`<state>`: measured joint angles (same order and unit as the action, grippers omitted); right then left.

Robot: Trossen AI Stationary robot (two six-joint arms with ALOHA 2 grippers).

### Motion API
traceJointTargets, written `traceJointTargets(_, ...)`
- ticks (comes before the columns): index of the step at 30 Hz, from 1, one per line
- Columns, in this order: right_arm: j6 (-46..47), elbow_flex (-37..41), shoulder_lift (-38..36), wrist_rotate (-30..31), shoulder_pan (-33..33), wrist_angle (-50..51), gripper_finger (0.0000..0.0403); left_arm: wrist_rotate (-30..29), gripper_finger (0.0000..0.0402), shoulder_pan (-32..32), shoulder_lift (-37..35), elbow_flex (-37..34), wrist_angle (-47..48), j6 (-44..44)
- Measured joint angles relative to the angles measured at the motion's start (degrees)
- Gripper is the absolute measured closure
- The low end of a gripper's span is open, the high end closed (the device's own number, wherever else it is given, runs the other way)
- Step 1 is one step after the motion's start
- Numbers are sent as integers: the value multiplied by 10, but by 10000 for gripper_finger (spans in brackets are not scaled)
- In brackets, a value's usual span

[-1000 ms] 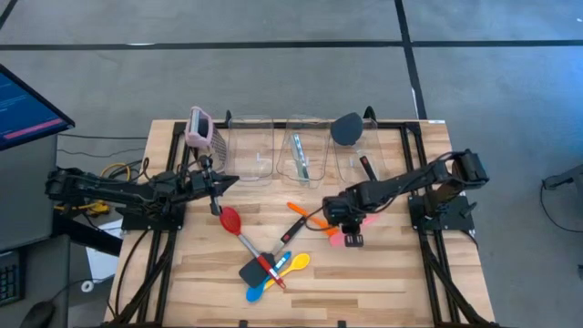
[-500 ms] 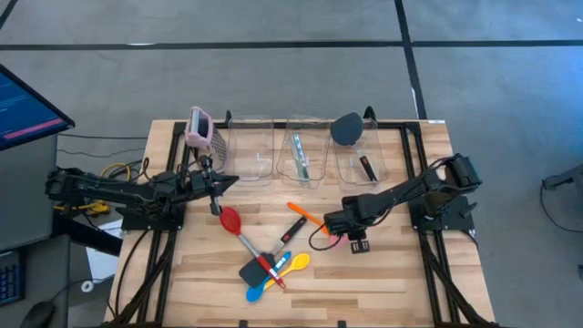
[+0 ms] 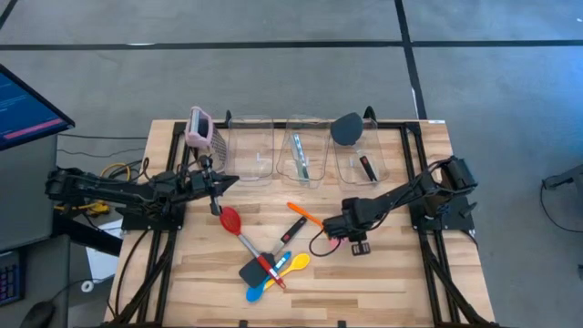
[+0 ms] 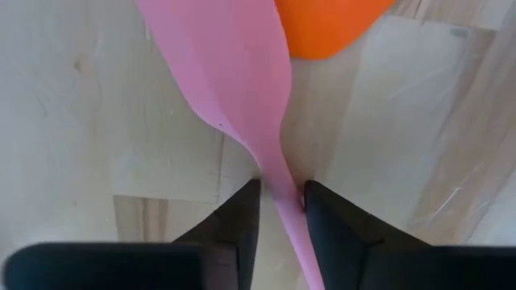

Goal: Pick & Place Kitchen Items
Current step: Put the pink spatula into the right transparent bin

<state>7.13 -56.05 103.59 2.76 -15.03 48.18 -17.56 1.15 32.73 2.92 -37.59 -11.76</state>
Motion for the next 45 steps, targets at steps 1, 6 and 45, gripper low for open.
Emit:
traceJointTargets(1, 3, 0, 0, 0, 0, -1, 316, 0, 399, 0, 0, 0, 0, 0)
traceJointTargets(6, -1, 1, 0, -1, -1, -4, 378, 0, 399, 0, 0, 0, 0, 0)
traceJointTargets(45, 34, -12, -90, 0, 2, -30, 402, 0, 399, 0, 0, 0, -7, 0)
